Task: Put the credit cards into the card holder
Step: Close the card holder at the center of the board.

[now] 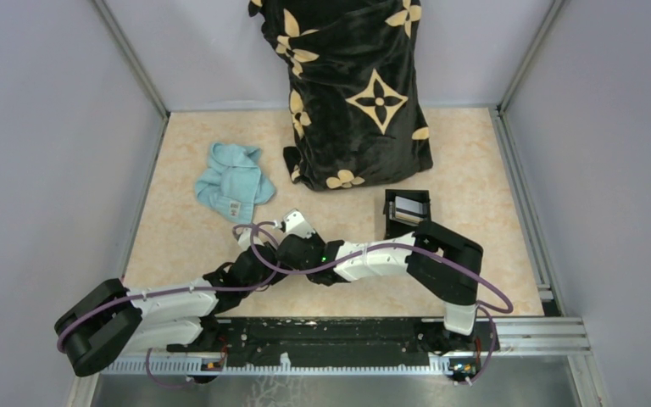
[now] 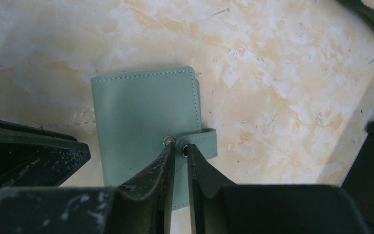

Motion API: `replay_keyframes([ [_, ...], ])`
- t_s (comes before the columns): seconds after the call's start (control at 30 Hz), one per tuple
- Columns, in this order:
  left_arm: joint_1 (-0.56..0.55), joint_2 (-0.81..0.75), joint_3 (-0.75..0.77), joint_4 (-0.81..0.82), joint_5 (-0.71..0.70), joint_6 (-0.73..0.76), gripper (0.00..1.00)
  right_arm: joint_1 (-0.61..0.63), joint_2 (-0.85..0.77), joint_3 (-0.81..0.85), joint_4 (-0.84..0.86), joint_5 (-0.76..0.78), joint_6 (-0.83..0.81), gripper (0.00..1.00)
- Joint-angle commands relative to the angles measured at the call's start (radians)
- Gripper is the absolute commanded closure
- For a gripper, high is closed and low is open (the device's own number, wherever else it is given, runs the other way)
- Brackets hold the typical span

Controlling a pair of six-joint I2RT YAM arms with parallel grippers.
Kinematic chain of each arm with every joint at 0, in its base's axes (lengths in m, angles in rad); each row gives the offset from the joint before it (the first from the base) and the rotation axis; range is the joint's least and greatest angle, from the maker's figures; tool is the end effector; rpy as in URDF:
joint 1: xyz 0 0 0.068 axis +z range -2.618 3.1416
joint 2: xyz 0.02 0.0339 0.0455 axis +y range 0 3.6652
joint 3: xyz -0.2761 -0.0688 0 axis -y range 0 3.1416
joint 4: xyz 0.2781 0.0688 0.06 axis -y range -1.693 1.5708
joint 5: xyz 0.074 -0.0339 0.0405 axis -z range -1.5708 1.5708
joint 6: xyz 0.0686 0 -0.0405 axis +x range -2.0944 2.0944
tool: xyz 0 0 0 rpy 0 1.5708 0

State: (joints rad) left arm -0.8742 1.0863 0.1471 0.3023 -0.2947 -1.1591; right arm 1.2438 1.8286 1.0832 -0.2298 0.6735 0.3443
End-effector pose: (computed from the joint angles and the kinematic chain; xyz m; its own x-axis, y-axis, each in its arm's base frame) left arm 0.1541 -0.1531 0.0858 -0.6880 -0.5443 -0.4800 -0.1159 0.7354 -0.6676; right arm 0.1713 0.3717 0.1303 -0.4622 -0.5413 -0.7024 -0.5012 0.8129 -0.2967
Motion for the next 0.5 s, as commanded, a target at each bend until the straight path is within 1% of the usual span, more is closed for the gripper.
replay_keyframes([
  [0.0, 0.005, 0.015, -0.031, -0.057, 0.011, 0.007, 0.78, 0.013, -0.002, 0.052, 0.002, 0.035, 0.009, 0.89],
  [0.03, 0.006, 0.016, -0.032, -0.055, 0.012, 0.006, 0.78, 0.015, -0.002, 0.051, 0.003, 0.037, 0.006, 0.93],
  [0.07, 0.006, 0.018, -0.032, -0.053, 0.014, 0.004, 0.77, 0.017, -0.006, 0.05, 0.005, 0.038, 0.005, 0.95],
  [0.13, 0.005, 0.022, -0.034, -0.05, 0.016, 0.003, 0.78, 0.019, -0.008, 0.051, 0.006, 0.038, 0.002, 0.95],
  [0.23, 0.005, 0.028, -0.036, -0.042, 0.02, 0.0, 0.78, 0.023, -0.007, 0.054, 0.008, 0.035, -0.001, 0.99],
  [0.47, 0.005, 0.033, -0.036, -0.034, 0.022, -0.003, 0.78, 0.022, 0.005, 0.066, 0.001, 0.022, -0.005, 1.0],
])
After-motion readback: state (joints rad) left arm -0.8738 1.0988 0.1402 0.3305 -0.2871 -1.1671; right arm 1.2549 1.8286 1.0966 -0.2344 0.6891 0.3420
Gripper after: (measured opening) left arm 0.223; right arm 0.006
